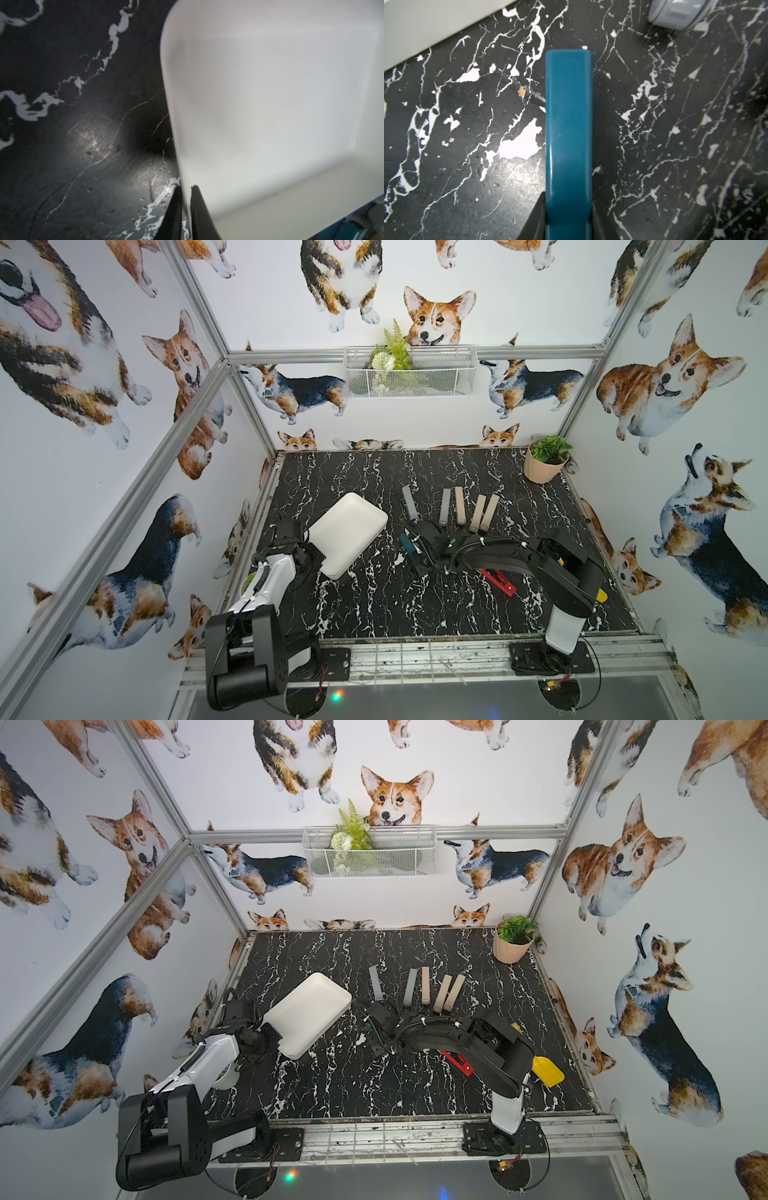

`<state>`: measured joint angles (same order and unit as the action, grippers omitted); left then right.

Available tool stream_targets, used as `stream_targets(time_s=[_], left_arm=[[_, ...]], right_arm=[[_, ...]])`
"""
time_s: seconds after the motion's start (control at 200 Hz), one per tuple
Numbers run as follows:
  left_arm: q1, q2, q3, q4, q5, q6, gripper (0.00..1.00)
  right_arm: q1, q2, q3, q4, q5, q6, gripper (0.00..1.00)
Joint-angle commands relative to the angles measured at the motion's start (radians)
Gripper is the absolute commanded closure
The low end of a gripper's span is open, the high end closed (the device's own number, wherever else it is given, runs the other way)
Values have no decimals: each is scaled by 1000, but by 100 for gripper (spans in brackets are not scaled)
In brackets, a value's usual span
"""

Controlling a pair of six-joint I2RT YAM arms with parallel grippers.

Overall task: Put the pruning pliers into the storage box
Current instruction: Adjust the storage box at the center of the board, then place the pruning pliers in the storage box.

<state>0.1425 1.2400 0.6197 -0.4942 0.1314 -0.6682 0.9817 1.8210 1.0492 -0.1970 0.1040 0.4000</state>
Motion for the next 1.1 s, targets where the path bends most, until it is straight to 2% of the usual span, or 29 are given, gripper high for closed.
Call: stream_targets(time_s=[0.0,0.02,0.155,0.335,0.551,0.941,1.096], left_arm=[[0,9,40,-4,-32,18,87],[0,14,45,-7,-37,23,87],[0,64,69,6,-34,33,87],[-7,130,69,90,46,26,93],[-79,137,82,137,37,-10,98],[-129,108,120,64,-54,-52,95],[-130,126,125,72,-50,-60,92]], right_arm=[[3,11,4,-21,-8,11,96],[3,10,5,-21,-6,7,100],[3,-4,40,-46,12,-30,100],[2,-45,146,-123,35,-97,100],[-17,-45,298,-186,-10,-117,100],[-27,111,494,-170,-138,-59,100],[-26,171,552,-154,-174,-44,100]])
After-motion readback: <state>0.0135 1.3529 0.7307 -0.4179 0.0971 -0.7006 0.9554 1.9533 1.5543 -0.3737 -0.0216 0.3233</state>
